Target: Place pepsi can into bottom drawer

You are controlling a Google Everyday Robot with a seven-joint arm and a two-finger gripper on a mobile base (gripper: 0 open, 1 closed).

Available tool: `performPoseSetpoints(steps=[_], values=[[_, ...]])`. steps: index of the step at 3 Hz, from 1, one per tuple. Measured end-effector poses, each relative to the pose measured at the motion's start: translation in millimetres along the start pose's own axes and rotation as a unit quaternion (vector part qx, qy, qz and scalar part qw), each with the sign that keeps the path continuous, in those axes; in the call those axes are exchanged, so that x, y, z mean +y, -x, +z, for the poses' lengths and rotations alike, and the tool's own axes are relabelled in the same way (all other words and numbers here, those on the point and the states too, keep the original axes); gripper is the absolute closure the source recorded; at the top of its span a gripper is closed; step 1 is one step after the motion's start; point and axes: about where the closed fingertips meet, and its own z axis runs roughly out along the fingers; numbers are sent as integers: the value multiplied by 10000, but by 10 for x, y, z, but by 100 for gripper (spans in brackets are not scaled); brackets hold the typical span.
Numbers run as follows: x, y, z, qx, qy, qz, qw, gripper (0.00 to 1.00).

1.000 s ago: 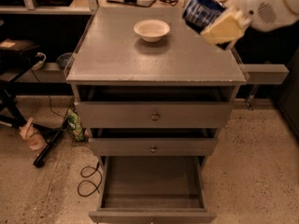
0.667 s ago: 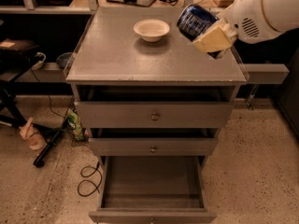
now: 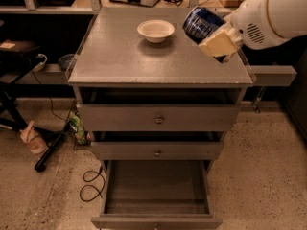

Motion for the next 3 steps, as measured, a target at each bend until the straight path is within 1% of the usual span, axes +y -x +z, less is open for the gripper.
performPoseSetpoints(steps=[1,2,3], values=[[118,-156,17,115,-644,248,9976,100],[209,-412,161,336,-1078,244,9933,100],[256,-756,400,675,-1419,291,9871,100]])
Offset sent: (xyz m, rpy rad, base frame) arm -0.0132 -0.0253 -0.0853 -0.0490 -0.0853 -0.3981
